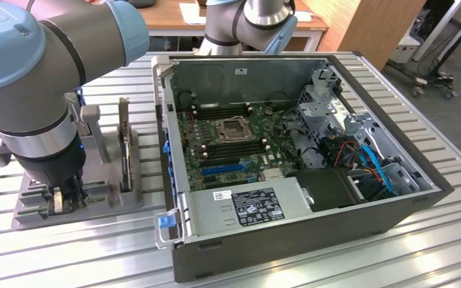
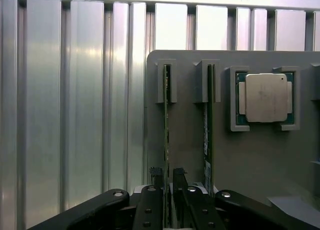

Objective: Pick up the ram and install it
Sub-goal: 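Pick up the ram and move it above insertion slot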

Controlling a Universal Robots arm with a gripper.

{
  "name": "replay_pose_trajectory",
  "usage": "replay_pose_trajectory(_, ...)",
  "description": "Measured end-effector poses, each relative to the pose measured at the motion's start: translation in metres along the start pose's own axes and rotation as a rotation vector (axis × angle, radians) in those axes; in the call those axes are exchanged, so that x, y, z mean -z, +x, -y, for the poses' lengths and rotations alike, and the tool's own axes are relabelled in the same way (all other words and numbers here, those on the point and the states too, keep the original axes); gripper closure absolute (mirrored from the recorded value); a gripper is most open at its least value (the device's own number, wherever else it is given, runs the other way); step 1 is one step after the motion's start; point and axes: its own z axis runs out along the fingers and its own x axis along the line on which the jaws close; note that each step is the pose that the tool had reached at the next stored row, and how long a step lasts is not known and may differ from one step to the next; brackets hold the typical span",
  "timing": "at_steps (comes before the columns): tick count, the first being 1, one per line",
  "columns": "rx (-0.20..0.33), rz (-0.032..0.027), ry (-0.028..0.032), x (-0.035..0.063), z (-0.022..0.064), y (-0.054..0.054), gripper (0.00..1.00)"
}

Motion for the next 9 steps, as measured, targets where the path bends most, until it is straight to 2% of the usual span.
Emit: replay_pose_trajectory(9, 0.003, -0.0001, -0.0001, -0.0002, -0.0009, 0.0, 0.77)
